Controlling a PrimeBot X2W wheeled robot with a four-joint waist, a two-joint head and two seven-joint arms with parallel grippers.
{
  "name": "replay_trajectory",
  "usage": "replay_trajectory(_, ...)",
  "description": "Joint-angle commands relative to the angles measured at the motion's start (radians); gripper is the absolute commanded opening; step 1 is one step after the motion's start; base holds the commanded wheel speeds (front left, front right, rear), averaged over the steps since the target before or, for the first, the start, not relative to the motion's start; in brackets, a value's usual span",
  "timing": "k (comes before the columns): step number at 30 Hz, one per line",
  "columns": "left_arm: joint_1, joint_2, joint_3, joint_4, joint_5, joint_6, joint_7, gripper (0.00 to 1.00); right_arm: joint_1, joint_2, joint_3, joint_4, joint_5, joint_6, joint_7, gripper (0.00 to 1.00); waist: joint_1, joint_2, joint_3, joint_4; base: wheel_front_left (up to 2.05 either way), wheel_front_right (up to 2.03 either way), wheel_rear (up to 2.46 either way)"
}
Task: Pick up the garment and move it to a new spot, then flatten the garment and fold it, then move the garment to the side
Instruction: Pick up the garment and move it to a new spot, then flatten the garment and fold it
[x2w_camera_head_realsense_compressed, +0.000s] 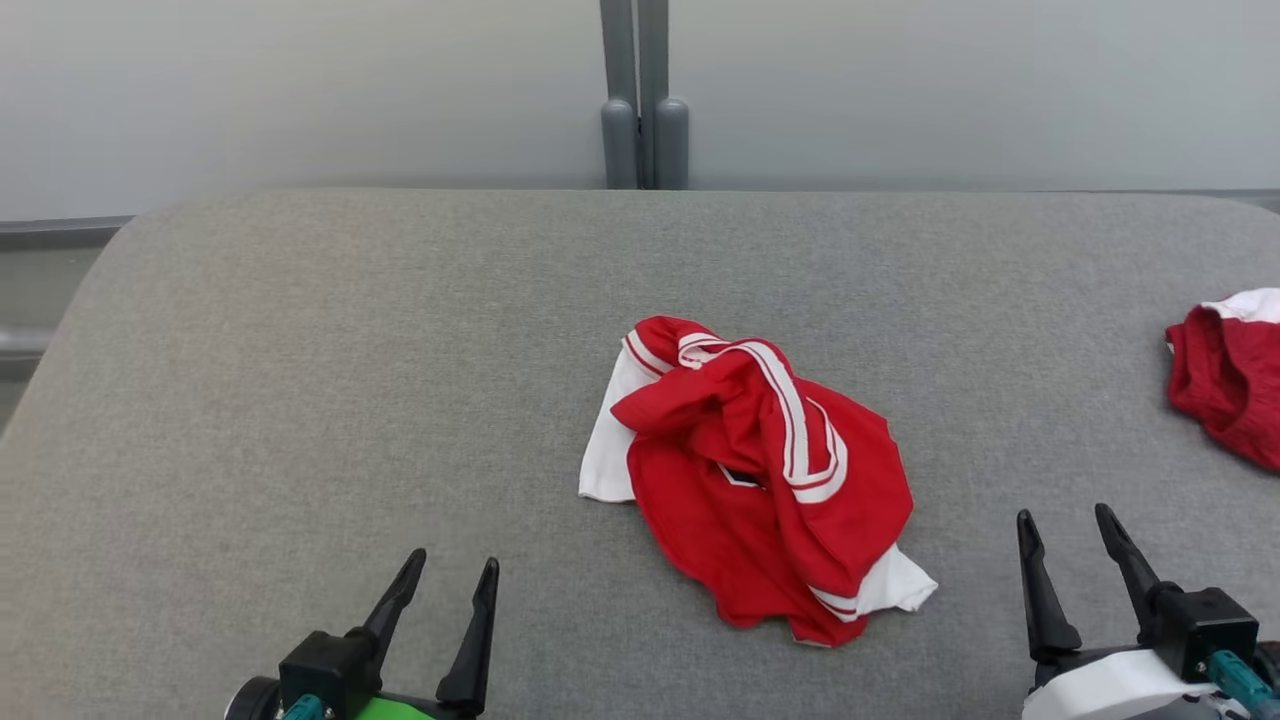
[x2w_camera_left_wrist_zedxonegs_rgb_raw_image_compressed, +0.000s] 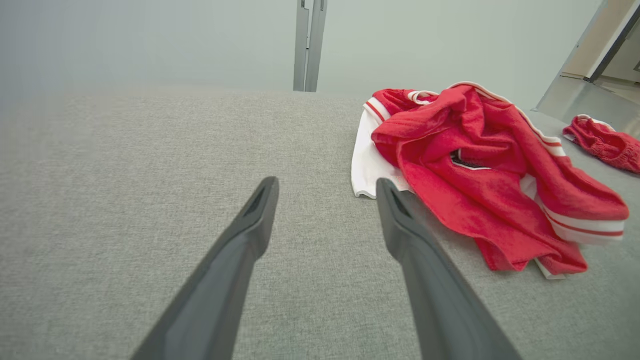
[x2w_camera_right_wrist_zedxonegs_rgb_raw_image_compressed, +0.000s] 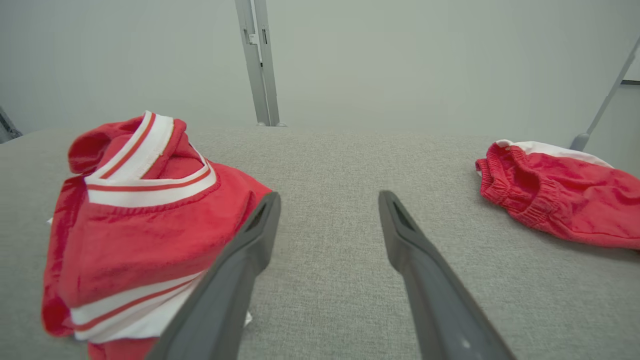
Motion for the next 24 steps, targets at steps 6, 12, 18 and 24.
replay_trajectory(6, 0.073, -0.066, 0.142, 0.016, 0.081, -0.04, -0.003, 1.0, 0.037, 0.02, -0.017, 0.013, -0.009, 0.0, 0.0, 1.0, 0.0, 0.0, -0.047, 0.043, 0.0, 0.0, 0.0)
replay_trajectory(12, 0.112, -0.101, 0.253, 0.039, 0.135, -0.085, -0.003, 1.0, 0.042, 0.026, -0.022, 0.008, -0.016, 0.0, 0.0, 1.0, 0.0, 0.0, -0.058, 0.009, 0.0, 0.0, 0.0)
replay_trajectory(18, 0.122, -0.118, 0.313, 0.056, 0.167, -0.106, -0.003, 1.0, 0.03, 0.027, -0.025, 0.007, -0.024, 0.0, 0.0, 1.0, 0.0, 0.0, -0.06, -0.03, 0.0, 0.0, 0.0)
replay_trajectory(24, 0.109, -0.113, 0.324, 0.068, 0.171, -0.112, -0.003, 1.0, 0.038, 0.027, -0.033, 0.005, -0.025, 0.0, 0.0, 1.0, 0.0, 0.0, -0.06, -0.041, 0.0, 0.0, 0.0)
